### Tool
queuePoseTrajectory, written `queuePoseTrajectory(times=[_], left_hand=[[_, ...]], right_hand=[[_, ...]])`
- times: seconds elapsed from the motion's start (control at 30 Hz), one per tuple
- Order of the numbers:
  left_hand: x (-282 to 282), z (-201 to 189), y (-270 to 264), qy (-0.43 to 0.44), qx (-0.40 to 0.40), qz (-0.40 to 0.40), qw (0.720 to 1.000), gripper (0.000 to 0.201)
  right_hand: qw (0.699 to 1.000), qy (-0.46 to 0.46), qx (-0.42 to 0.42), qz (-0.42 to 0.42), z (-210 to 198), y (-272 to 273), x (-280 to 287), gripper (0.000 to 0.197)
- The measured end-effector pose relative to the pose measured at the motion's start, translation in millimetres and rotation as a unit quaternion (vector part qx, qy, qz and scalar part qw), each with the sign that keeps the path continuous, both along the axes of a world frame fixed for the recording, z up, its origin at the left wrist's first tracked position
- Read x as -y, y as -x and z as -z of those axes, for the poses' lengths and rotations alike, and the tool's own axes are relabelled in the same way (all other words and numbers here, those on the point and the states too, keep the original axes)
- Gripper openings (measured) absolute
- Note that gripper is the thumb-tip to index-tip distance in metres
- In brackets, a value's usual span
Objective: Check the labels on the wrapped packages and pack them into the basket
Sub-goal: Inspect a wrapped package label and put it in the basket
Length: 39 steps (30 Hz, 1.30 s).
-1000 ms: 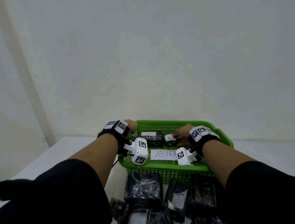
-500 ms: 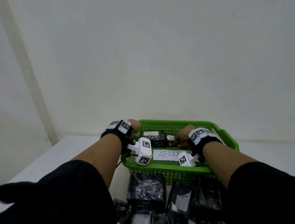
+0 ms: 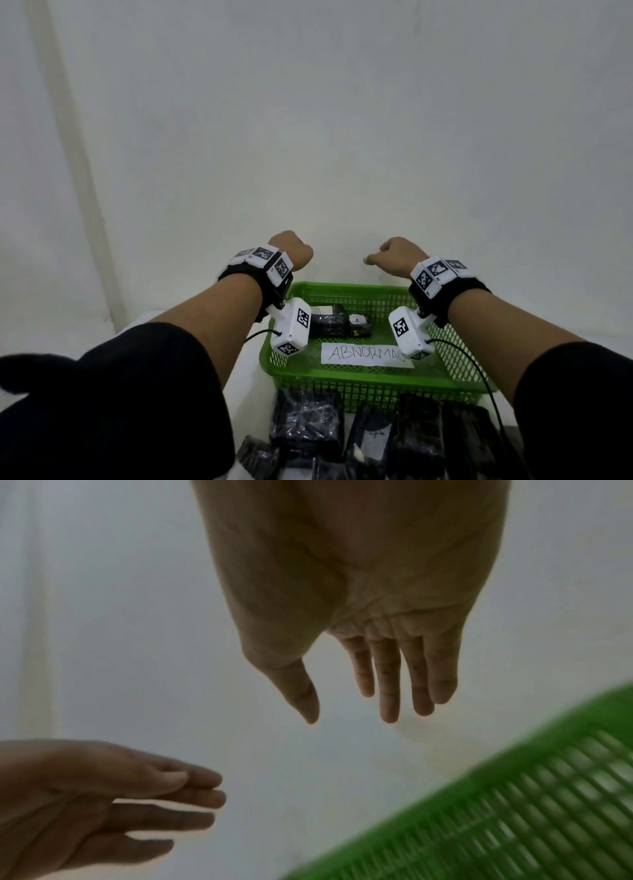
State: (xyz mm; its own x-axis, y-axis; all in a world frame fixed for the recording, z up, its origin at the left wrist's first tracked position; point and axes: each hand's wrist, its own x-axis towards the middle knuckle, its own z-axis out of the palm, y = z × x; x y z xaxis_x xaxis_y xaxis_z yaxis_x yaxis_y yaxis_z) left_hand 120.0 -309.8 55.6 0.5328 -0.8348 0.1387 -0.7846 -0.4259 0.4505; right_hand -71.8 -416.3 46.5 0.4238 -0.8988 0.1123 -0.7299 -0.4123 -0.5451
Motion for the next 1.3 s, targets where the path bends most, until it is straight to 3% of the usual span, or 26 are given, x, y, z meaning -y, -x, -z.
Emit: queuePoseTrajectory(times=[0.23, 0.5, 0.9, 1.13, 1.3], left_hand=[[-58, -68, 45, 0.060, 0.056, 0.067, 0.994, 0.049], [-140, -90, 75, 0.076, 0.110, 0.116, 0.984, 0.053], [-245, -28, 64, -0.008, 0.106, 0.122, 0.987, 0.056], [-266, 30, 78, -0.126, 0.091, 0.098, 0.983, 0.065], [-272, 66, 99, -0.266, 0.105, 0.083, 0.955, 0.043]], right_hand=[[0.996, 0.066, -0.007, -0.053, -50, 34, -70, 0.083], [0.991, 0.088, -0.018, -0.096, -49, 64, -156, 0.089], [0.978, 0.031, -0.031, -0.203, 25, 62, -263, 0.088], [0.947, 0.057, -0.126, -0.289, 65, 31, -291, 0.080], [0.933, 0.053, -0.201, -0.294, 73, 14, -289, 0.073]])
